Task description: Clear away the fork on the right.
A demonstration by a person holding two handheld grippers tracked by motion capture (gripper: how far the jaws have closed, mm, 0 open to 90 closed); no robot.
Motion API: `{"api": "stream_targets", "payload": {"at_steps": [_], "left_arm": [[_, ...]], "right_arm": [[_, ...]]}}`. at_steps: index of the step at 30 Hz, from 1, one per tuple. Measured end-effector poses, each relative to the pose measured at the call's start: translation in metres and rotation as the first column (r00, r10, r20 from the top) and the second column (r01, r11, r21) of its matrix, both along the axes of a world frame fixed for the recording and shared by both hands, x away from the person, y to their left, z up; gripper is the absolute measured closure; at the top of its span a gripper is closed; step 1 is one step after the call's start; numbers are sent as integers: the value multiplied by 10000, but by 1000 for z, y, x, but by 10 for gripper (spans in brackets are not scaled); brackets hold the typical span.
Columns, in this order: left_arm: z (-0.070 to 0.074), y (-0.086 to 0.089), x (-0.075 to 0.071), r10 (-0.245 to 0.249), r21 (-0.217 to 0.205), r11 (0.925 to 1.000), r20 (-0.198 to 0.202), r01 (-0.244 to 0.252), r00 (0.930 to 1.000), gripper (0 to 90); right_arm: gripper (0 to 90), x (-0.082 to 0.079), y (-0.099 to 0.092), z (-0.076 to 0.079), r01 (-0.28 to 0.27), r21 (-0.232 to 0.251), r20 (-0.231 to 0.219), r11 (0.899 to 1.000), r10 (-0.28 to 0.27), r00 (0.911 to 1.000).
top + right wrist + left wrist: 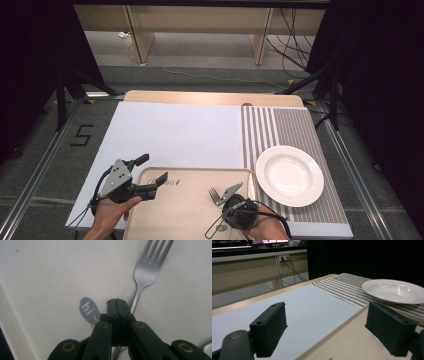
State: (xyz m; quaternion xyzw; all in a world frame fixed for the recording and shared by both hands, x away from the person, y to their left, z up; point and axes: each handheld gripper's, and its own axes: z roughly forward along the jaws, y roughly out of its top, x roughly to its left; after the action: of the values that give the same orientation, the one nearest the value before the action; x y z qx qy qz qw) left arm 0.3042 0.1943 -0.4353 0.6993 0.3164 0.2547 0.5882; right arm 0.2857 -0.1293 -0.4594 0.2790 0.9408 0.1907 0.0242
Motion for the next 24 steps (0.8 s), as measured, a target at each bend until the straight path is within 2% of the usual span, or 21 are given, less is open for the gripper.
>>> {"api": "stream_targets", "payload": {"at_steps": [7, 13, 24], "left_arm": [[0, 0, 0, 0, -4, 10000, 6, 0, 10000, 160], [0, 0, 0, -1, -7, 10000, 6, 1, 10000, 160], [0, 1, 0, 21, -4, 10000, 9, -21, 10000, 160]], "right_arm": [[900, 7, -14, 1, 340, -274, 73, 9990, -338, 9994], [900, 11, -23, 1, 611, -361, -62, 9975, -614, 9981], [900, 14, -34, 2, 776, -401, -108, 9962, -781, 9969]]}}
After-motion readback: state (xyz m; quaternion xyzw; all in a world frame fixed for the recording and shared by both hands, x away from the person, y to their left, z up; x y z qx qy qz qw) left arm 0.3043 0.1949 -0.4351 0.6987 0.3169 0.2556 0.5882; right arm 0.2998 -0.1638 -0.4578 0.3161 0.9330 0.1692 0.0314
